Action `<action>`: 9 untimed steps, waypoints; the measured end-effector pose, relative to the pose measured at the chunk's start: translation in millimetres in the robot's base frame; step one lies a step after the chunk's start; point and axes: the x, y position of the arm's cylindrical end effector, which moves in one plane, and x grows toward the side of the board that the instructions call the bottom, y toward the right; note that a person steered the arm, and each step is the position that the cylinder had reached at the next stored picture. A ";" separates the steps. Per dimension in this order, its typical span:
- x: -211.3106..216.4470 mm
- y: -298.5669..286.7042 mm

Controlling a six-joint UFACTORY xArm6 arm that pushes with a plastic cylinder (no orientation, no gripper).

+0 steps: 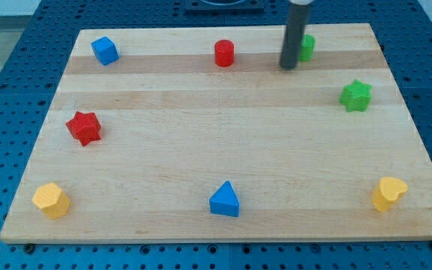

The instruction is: Slide the green circle diagonally to the top right of the blue triangle

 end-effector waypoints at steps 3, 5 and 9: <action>-42.8 -1.7; -58.2 56.4; -55.2 70.0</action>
